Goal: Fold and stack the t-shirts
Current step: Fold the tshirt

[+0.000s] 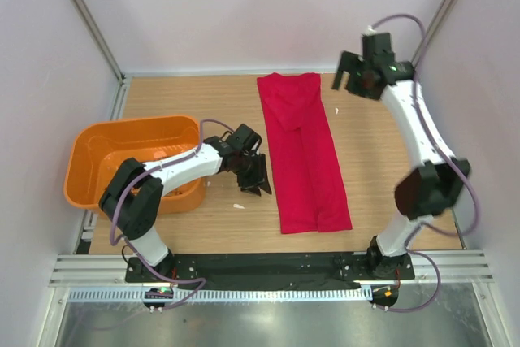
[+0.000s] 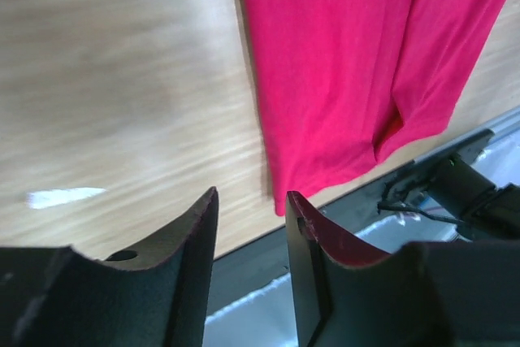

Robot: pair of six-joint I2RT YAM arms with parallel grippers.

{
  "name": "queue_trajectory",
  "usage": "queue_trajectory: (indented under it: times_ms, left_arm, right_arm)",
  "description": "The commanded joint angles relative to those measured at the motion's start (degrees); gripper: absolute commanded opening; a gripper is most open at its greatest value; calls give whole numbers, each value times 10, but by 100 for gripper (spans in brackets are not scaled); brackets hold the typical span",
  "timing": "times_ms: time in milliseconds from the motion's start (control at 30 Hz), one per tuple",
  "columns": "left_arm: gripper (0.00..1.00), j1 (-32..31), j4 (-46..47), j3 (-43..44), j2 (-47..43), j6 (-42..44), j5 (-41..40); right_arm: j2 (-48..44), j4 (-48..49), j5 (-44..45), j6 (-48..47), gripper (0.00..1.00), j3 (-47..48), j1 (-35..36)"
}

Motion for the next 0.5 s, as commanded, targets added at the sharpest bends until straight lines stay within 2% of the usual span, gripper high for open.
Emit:
queue_trajectory:
  times_ms: [0, 33, 100, 133, 167, 267, 367, 467]
  left_arm:
    - [39, -23, 74, -25, 4, -65, 50]
    - [38, -33, 78, -29, 6, -72, 48]
    - [39, -44, 82, -33, 9, -91, 39]
    - [39, -56, 82, -35, 9, -98, 36]
    - [40, -63, 82, -38, 9, -109, 25]
    - [43, -92, 94, -57, 6, -142, 8]
    - [43, -121, 113, -83, 12, -190, -3]
    - [43, -151, 118, -96, 18, -220, -33]
  right_arm:
    - [-101, -39, -74, -3, 88, -209, -30]
    - [-163, -28, -83, 9, 84, -303, -35]
    - [-212, -15, -101, 21, 74, -381, -40]
    - [-245, -16, -102, 27, 72, -444, -41]
    - [-263, -20, -106, 37, 70, -474, -41]
    - [-310, -35, -111, 52, 54, -563, -43]
    - [-368, -47, -96, 74, 48, -631, -43]
    - [-417, -46, -105, 103, 49, -691, -41]
